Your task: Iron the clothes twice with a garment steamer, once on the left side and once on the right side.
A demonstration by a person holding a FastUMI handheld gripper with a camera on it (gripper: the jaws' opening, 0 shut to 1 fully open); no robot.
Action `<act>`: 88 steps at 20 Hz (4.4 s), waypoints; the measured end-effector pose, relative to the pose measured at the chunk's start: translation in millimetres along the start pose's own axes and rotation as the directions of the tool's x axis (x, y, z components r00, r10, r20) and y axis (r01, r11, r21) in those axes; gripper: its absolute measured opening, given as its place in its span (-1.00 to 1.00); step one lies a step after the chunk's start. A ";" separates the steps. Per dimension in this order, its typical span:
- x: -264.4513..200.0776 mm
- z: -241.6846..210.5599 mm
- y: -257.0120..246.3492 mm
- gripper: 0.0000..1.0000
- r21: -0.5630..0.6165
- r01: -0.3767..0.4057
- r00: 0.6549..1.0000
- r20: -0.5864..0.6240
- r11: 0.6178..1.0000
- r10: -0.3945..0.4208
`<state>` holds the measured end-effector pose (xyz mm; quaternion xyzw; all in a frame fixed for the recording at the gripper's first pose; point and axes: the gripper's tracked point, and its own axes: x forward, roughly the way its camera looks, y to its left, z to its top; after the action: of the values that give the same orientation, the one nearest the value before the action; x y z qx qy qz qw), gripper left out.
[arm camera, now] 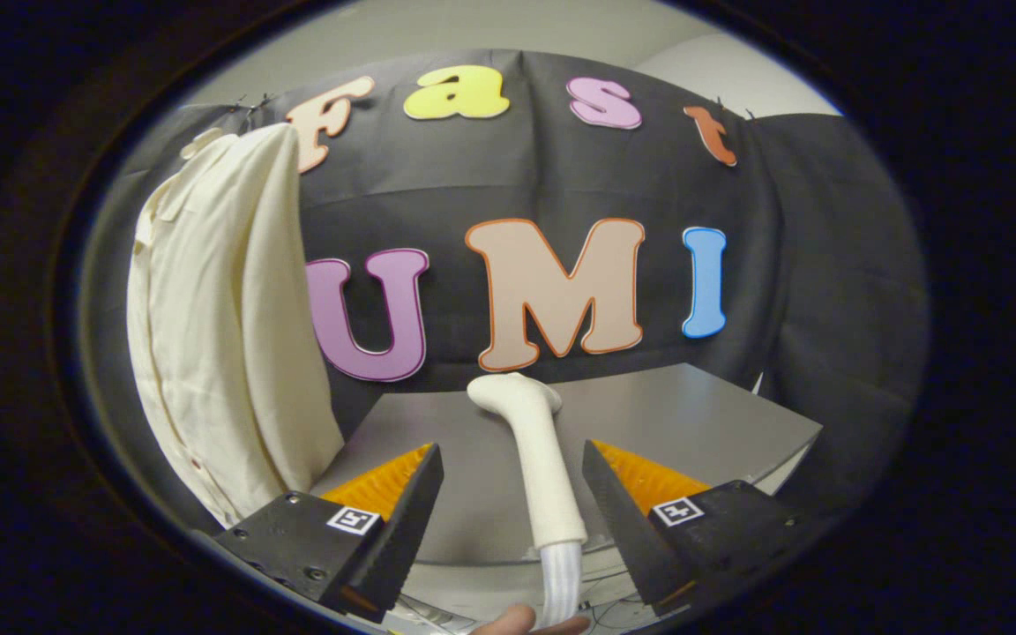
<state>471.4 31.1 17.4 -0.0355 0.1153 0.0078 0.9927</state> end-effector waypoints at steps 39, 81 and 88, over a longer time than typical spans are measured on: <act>-43.5 35.9 40.6 -0.28 -0.082 0.202 0.974 -0.085 0.976 -0.209; -214.3 39.6 388.1 -0.30 -0.062 -0.007 0.994 0.107 0.998 0.013; -170.4 77.8 407.2 -0.31 -0.034 -0.025 0.990 0.136 0.999 0.030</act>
<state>313.6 441.6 104.1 -0.0491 0.0475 0.0257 0.9973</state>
